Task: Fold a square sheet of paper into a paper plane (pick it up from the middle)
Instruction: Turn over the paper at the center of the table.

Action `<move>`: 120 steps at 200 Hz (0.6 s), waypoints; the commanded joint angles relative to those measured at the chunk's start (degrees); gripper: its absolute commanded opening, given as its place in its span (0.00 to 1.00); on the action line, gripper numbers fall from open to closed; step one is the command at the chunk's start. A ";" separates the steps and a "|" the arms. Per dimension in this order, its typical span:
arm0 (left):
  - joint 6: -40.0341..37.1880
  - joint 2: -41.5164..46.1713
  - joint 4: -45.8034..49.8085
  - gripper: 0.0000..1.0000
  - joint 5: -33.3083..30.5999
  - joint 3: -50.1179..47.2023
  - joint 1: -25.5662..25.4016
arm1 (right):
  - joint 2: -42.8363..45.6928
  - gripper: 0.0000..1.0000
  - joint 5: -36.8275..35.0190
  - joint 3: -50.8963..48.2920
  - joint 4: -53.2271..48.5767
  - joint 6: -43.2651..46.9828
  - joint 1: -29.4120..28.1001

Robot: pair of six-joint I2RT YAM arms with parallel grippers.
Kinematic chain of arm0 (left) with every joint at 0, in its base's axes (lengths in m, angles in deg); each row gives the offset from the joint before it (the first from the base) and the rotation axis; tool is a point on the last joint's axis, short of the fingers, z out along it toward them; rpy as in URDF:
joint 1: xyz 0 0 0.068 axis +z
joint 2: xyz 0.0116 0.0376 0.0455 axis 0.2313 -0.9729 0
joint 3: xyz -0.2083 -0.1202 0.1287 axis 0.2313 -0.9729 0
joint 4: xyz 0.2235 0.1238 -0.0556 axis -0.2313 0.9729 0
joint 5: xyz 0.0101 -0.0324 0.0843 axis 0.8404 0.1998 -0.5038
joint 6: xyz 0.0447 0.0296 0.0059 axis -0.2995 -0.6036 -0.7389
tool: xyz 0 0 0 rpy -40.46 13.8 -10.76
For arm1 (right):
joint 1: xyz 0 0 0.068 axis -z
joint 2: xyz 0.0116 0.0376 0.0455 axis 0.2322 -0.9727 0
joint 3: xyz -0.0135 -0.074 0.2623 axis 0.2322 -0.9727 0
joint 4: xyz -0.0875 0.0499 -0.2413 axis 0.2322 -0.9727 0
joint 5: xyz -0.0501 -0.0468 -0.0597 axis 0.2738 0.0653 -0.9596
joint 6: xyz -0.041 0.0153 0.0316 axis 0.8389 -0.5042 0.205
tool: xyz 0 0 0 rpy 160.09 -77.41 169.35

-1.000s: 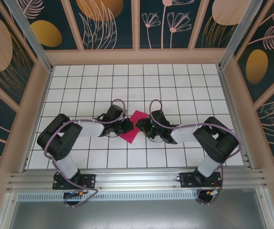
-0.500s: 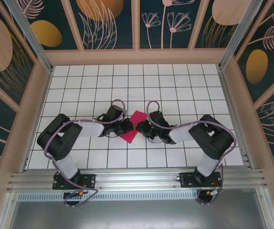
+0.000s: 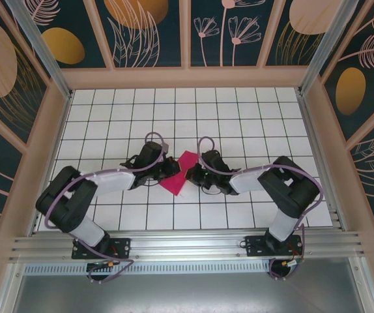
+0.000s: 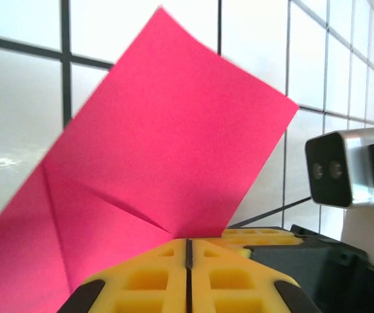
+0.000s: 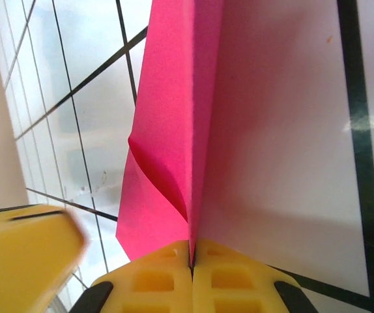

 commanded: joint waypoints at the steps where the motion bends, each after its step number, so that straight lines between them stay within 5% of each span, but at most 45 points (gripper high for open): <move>1: 1.28 7.15 1.07 0.12 -7.38 -2.62 -0.20 | 5.67 0.00 -2.59 4.58 -12.57 7.02 0.19; 51: 0.88 23.16 7.01 0.19 -21.60 -6.59 -0.13 | 13.79 0.00 -24.30 22.33 -59.40 20.01 -0.20; 93: 0.17 33.28 12.32 0.24 -31.27 -9.33 0.03 | 6.82 0.00 -44.32 41.92 -96.31 14.94 -3.28; 120: -0.06 38.43 15.77 0.23 -37.12 -10.53 0.13 | -1.86 0.00 -42.23 46.75 -103.07 16.61 -5.64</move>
